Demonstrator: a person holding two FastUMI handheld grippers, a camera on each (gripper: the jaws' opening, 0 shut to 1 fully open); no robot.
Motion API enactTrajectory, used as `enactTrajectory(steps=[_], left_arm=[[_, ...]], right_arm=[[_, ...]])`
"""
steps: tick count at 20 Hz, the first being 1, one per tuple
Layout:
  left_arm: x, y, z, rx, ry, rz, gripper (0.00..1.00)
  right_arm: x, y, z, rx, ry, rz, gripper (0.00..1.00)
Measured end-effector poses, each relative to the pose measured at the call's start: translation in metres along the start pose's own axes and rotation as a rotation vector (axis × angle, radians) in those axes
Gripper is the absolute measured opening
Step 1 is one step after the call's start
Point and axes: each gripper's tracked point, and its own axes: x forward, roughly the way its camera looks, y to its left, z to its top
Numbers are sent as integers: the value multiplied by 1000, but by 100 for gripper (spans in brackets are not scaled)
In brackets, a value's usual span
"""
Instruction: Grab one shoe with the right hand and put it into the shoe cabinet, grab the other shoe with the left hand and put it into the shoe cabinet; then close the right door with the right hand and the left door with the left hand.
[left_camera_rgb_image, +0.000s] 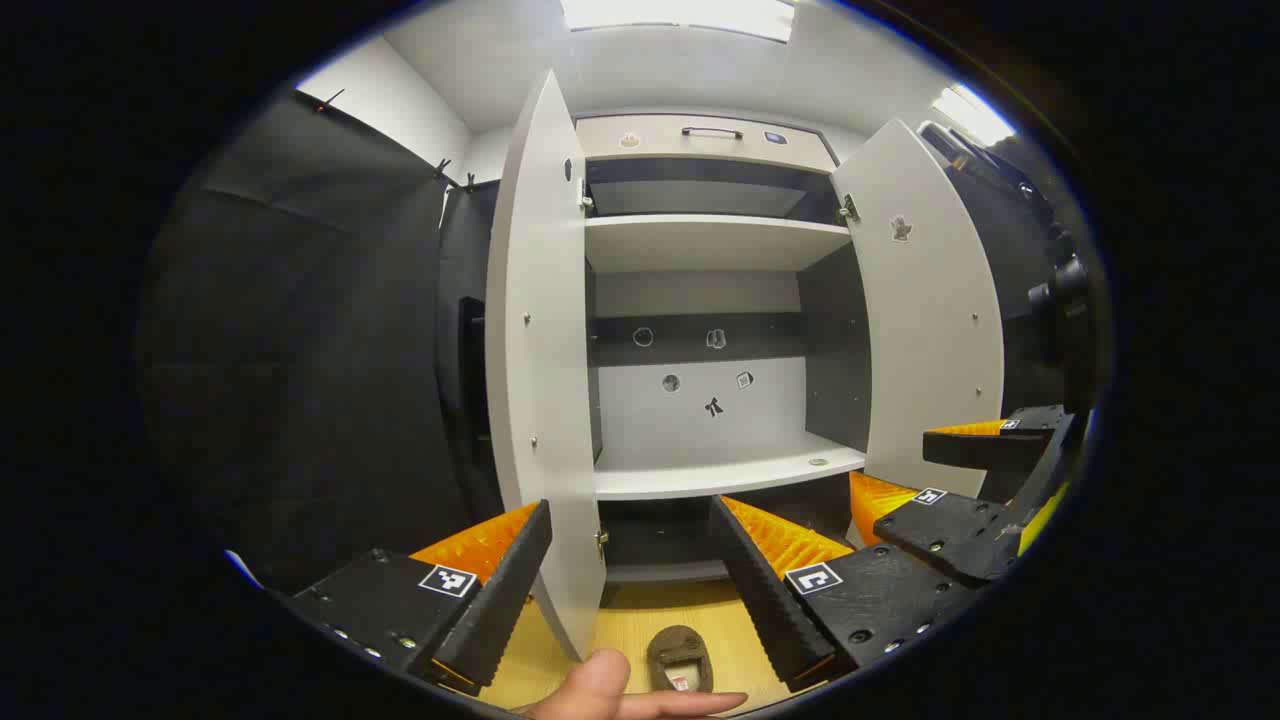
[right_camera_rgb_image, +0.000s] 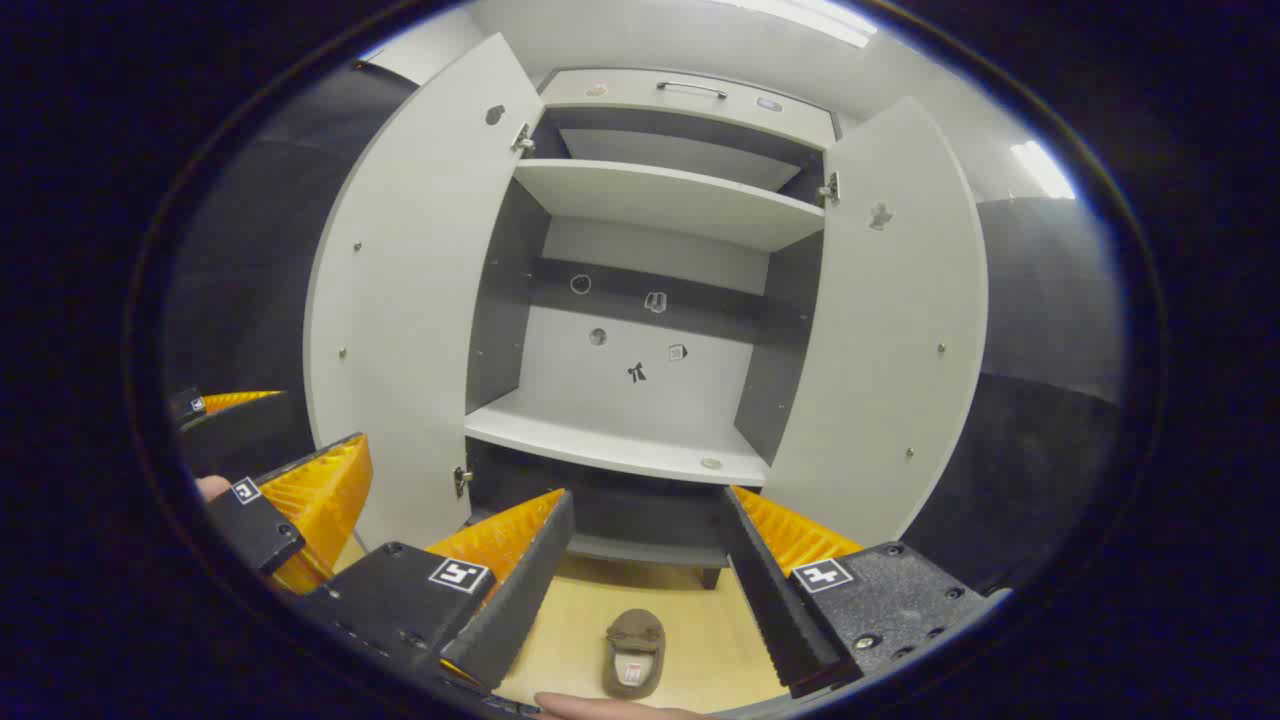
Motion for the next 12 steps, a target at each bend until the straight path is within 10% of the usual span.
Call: enactTrajectory(steps=[12], left_arm=[[1, -7, -10, 8, 46, 5, 96]], right_arm=[[0, -36, -13, 42, 36, -20, 95]])
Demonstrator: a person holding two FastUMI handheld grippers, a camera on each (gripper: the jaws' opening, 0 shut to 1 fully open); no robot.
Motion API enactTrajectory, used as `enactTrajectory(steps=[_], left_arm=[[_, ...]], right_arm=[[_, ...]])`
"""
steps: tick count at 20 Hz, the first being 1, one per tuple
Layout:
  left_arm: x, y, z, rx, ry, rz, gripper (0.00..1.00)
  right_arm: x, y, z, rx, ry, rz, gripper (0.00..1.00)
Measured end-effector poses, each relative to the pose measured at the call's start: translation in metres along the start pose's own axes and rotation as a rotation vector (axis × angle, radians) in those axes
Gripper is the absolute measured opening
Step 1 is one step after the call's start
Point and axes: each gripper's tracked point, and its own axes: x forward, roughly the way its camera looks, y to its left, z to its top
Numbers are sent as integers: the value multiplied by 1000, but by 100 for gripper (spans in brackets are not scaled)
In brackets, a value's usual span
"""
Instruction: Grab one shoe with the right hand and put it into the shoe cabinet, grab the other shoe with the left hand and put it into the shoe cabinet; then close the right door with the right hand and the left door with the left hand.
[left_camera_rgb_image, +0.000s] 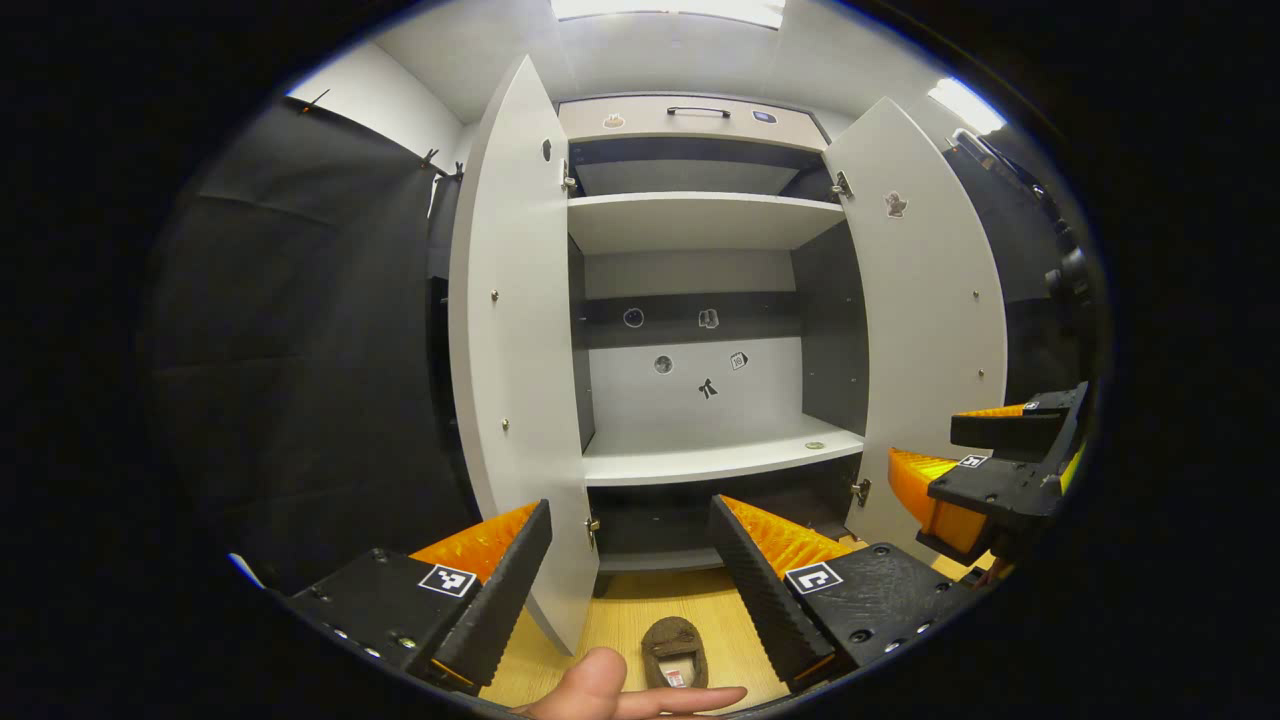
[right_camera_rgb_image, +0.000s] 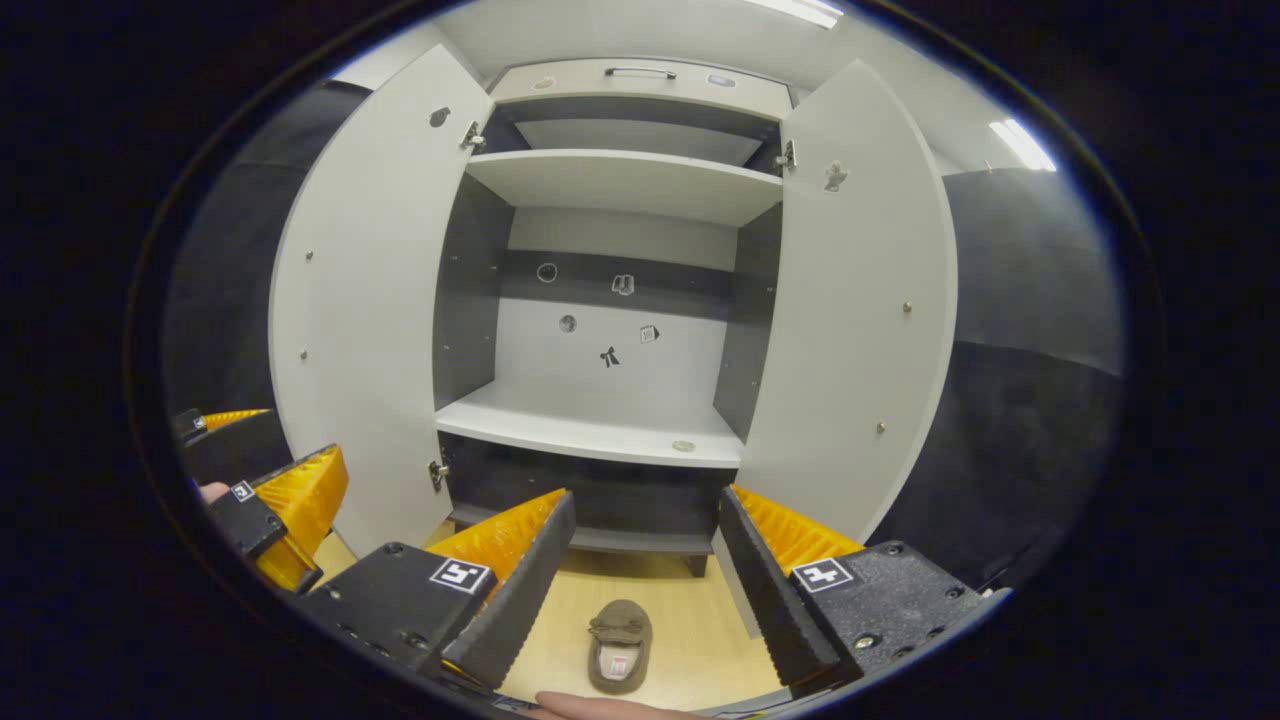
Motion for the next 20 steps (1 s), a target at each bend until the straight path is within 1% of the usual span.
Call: enactTrajectory(steps=[4, 6, 8, 10, 13, 14, 15, 17, 20], left_arm=[[-9, -2, -1, -12, 1, -15, 96], [-13, -1, 2, -13, -7, -9, 96], [-19, 0, 2, -16, -15, -13, 96], [-27, 4, 4, 2, -28, 1, 96], [-35, 10, 2, 29, -32, 30, 96], [-38, 14, 0, 35, -26, 56, 96], [-39, 19, -2, 41, -20, 86, 96], [-42, 24, -7, 47, -13, 132, 96], [-37, 25, -23, 40, 29, 172, 96]], right_arm=[[-9, -6, -8, -6, 16, -15, 95], [-11, -5, -11, -3, 24, -15, 95], [-12, -2, -16, -1, 30, -1, 95], [-12, 4, -27, -1, 10, 31, 95], [-4, 6, -65, -7, 56, 76, 95], [-2, 6, -78, 12, 77, 89, 95], [2, 4, -91, 38, 94, 102, 93], [12, 1, -122, 62, 149, 108, 94], [28, -6, -164, 40, 218, 116, 94]])
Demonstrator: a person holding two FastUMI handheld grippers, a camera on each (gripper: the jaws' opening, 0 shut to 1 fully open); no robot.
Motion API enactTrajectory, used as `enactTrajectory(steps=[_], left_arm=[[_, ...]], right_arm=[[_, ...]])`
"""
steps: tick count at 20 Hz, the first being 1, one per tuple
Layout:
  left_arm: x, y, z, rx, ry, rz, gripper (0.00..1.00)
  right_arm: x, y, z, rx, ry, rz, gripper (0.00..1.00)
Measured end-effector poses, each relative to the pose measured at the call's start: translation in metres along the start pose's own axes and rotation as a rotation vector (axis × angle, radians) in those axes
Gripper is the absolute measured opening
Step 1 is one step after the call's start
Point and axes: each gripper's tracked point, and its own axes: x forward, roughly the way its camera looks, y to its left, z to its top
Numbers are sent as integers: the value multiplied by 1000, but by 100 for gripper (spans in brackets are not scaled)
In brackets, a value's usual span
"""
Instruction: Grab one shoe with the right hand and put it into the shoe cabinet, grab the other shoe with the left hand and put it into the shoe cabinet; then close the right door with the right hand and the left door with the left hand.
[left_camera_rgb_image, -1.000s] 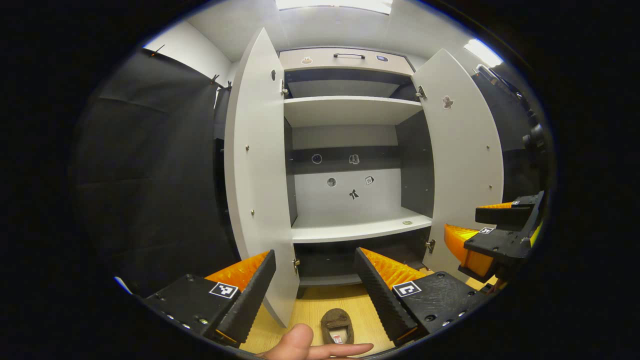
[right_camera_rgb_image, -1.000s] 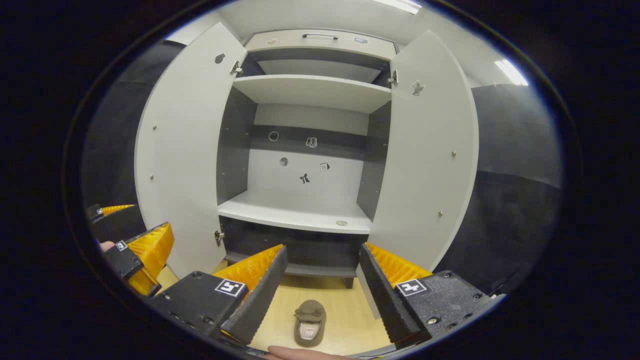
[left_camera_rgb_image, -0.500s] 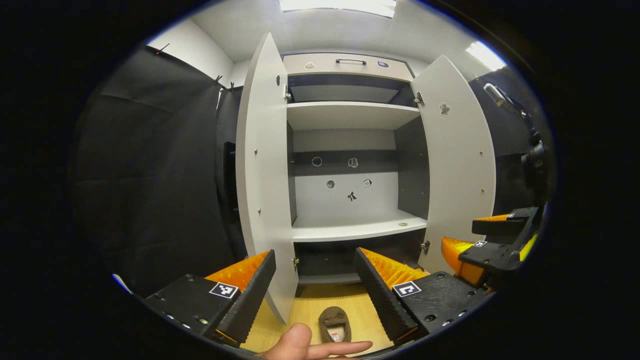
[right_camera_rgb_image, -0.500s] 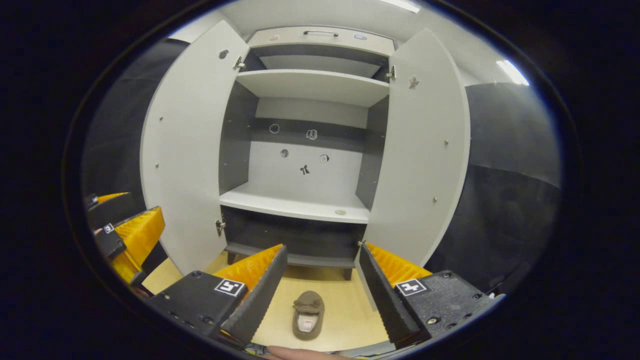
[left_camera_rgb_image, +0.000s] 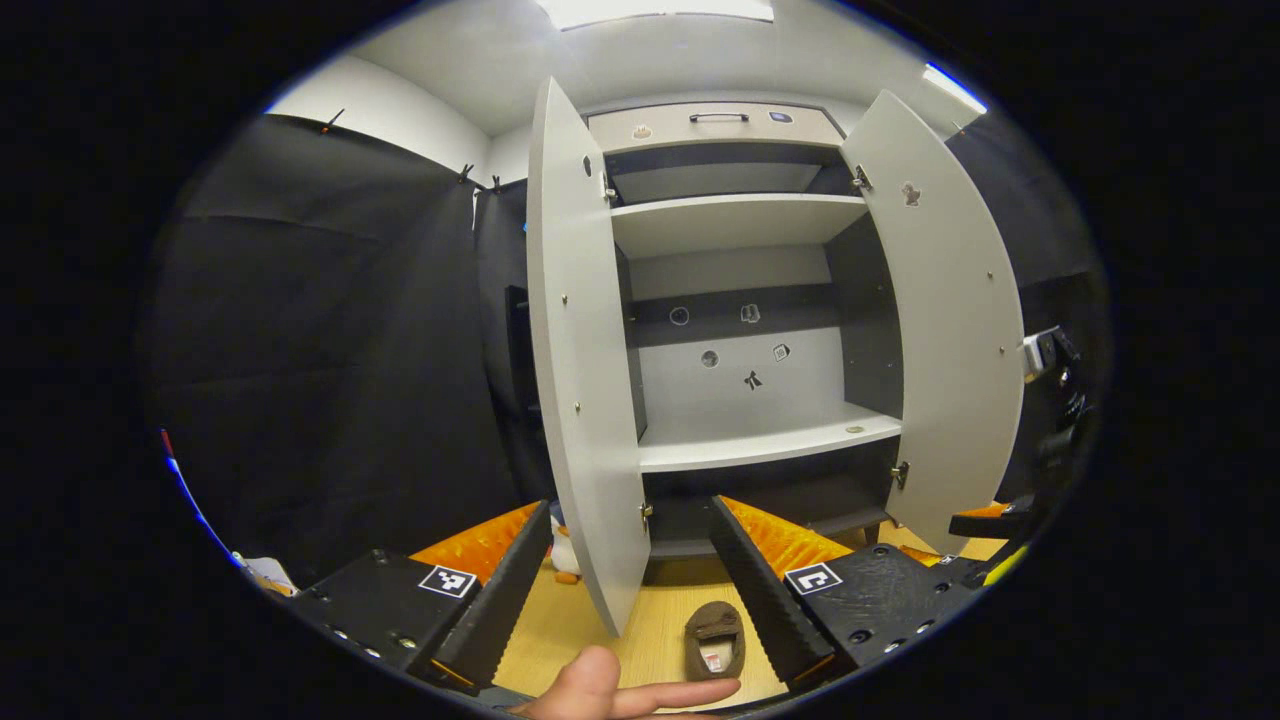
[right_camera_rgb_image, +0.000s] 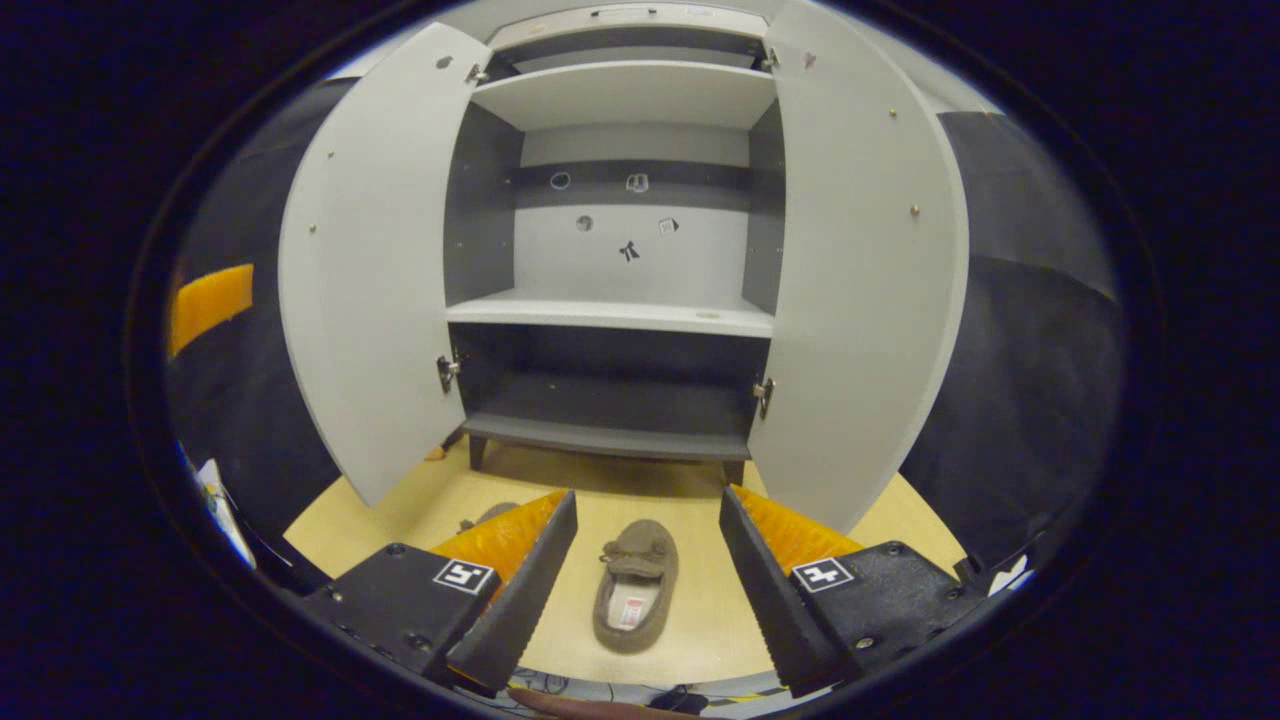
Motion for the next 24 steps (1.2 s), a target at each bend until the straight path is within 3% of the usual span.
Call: enactTrajectory(steps=[5, 8, 11, 14, 15, 19, 22, 24], left_arm=[[8, -3, -20, -25, 63, 41, 96], [12, 0, -36, -10, 101, 69, 96], [8, 10, -45, 11, 123, 93, 96], [3, 25, -54, 19, 141, 125, 100], [1, 30, -59, 15, 151, 133, 96], [-3, 42, -76, 9, 191, 154, 96], [-9, 49, -85, -1, 202, 168, 96], [-8, 48, -91, -6, 220, 169, 96]], right_arm=[[34, 31, -60, 13, 128, 119, 93], [61, 38, -98, -16, 217, 130, 93], [87, 43, -141, 38, 348, 149, 92], [107, 42, -156, 34, 375, 123, 90], [112, 43, -157, 17, 361, 117, 87], [130, 55, -181, -81, 398, 112, 86], [151, 46, -176, -154, 329, 36, 81], [168, 31, -181, -256, 293, -55, 67]])
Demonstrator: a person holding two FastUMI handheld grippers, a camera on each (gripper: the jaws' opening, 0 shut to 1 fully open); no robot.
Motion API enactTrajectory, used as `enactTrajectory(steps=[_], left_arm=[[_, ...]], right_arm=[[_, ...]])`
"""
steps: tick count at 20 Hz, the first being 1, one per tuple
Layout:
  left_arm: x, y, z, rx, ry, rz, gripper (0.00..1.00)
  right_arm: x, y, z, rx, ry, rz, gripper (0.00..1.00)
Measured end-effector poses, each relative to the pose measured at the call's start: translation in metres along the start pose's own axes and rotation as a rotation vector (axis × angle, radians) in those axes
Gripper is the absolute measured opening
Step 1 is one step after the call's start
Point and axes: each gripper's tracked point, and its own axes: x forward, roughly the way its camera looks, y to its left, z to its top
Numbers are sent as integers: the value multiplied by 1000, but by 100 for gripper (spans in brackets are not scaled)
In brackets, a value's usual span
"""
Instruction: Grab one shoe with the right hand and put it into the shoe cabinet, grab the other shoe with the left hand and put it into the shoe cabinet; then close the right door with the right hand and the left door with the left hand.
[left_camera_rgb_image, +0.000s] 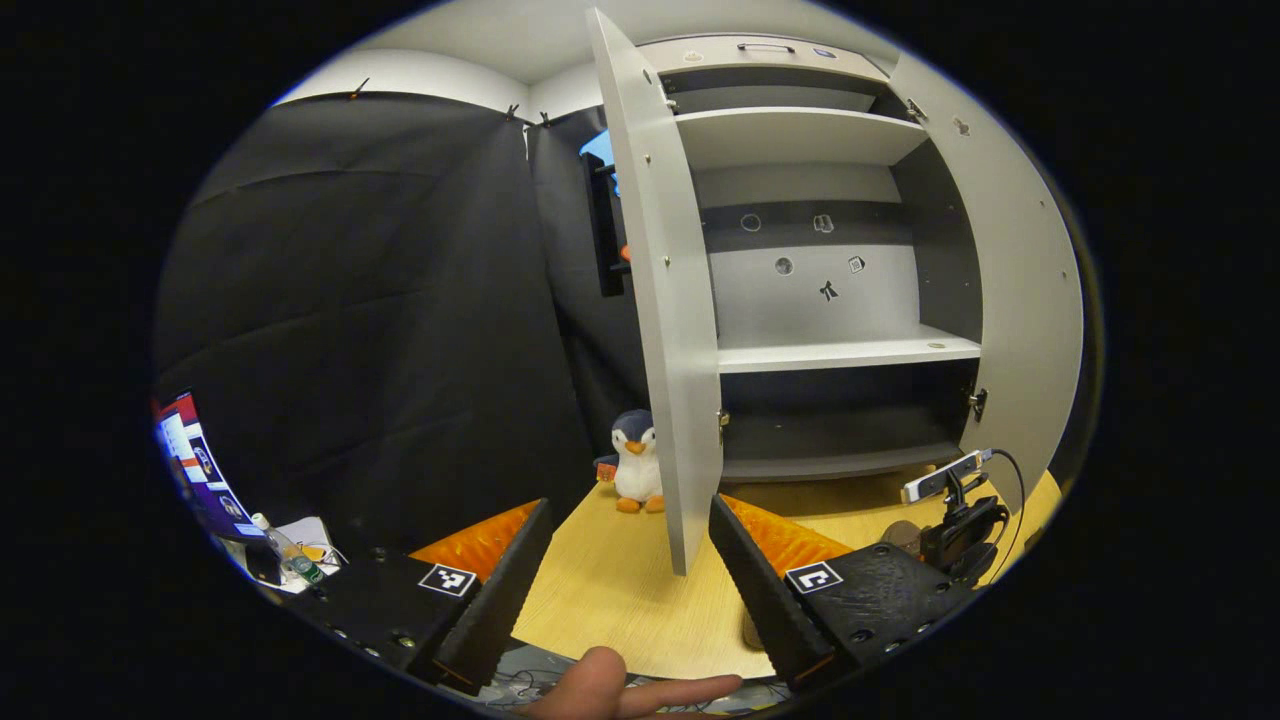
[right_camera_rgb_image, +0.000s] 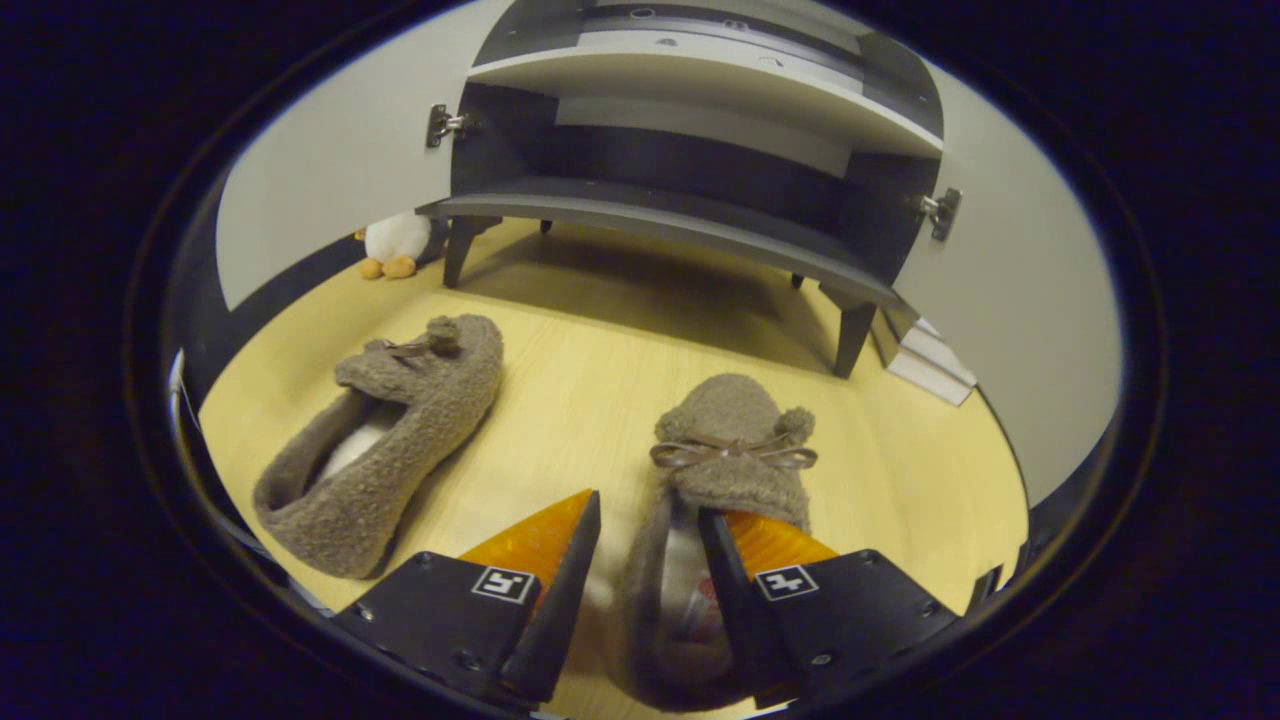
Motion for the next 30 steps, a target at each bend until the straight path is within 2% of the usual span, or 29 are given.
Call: enactTrajectory(steps=[1, 2, 3, 5, 7, 11, 15, 17, 19, 22, 26, 30], left_arm=[[1, -1, -3, 1, 9, -1, 96], [3, -2, -4, 4, 16, -2, 96], [3, -2, -5, 8, 15, 2, 96], [4, -3, -1, 7, 4, 4, 96], [6, -4, -1, 8, 2, 1, 96], [9, -6, -1, 1, 6, -4, 96], [13, -11, 7, -30, -6, -18, 96], [13, -16, 22, 1, -48, -35, 97], [13, -23, 40, 12, -100, -67, 96], [16, -33, 49, 15, -117, -86, 96], [8, -40, 54, 12, -132, -123, 96], [-3, -42, 53, 76, -157, -147, 96]], right_arm=[[3, 0, -7, -53, 32, -13, 49], [4, -2, -3, -101, 5, -45, 40], [2, -3, 0, -143, -7, -78, 37], [-1, -4, 0, -247, -24, -116, 18], [2, -3, 1, -260, -36, -125, 14], [-1, -16, 14, -250, -58, -186, 12], [-39, -47, 38, -278, -102, -212, 12], [-57, -60, 60, -251, -118, -214, 11], [-78, -72, 91, -206, -156, -217, 11], [-107, -93, 149, -170, -232, -232, 11], [-138, -115, 223, -174, -297, -235, 11], [-144, -119, 281, -148, -270, -160, 12]])
